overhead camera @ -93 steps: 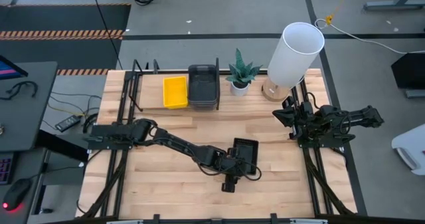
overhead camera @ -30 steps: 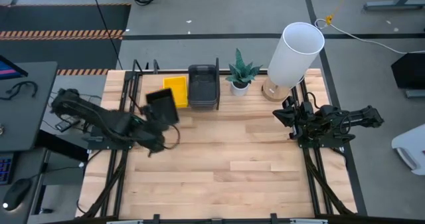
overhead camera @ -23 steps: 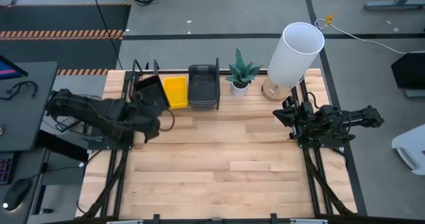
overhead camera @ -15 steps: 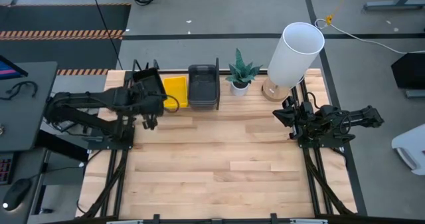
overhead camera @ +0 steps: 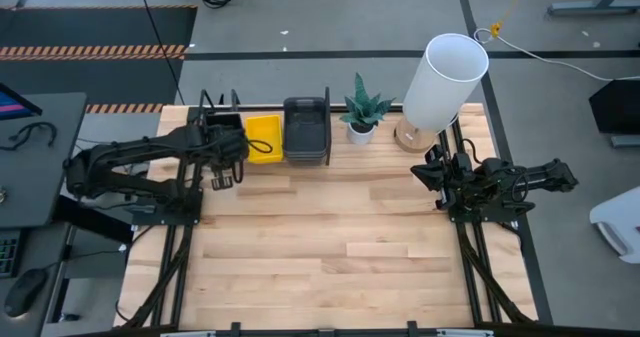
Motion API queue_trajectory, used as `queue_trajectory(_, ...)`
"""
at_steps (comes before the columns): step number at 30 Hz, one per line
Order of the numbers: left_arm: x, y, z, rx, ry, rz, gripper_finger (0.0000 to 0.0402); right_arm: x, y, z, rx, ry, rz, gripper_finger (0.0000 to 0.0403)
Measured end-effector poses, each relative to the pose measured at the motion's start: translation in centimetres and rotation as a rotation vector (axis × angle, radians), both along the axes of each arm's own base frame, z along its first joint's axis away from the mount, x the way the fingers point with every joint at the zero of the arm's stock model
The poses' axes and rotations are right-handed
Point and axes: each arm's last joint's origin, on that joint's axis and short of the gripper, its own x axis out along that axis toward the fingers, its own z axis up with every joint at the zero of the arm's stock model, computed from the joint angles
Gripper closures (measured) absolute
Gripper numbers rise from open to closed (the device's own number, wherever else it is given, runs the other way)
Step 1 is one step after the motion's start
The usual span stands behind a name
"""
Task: Stack baskets on shelf by color
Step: Put the stacked black bins on the shelf
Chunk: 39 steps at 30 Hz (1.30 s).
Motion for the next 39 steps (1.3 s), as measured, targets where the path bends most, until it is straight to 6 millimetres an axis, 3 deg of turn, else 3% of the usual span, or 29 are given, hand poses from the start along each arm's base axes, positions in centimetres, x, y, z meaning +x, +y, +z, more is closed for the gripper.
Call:
queue_trajectory(12, -0.3, 1.6, -0.6, -0.026, 0.029, -0.145, 0.0373, 0.0, 0.0, 0.0, 0.0, 0.0, 0.0, 0.0376)
queue_trajectory(22, -0.3, 1.9, -0.7, -0.025, 0.033, -0.154, 0.024, 0.0, 0.0, 0.0, 0.0, 0.0, 0.0, 0.0376)
queue_trajectory(27, -0.2, 1.8, -0.7, -0.009, -0.001, -0.066, 0.0197, 0.0, 0.0, 0.0, 0.0, 0.0, 0.0, 0.0376)
queue_trajectory(34, 0.3, 1.3, -0.6, -0.011, -0.075, 0.03, 0.0202, 0.0, 0.0, 0.0, 0.0, 0.0, 0.0, 0.0376)
queue_trajectory(39, 0.3, 1.0, -0.6, -0.013, -0.066, 0.004, 0.0222, 0.0, 0.0, 0.0, 0.0, 0.0, 0.0, 0.0376)
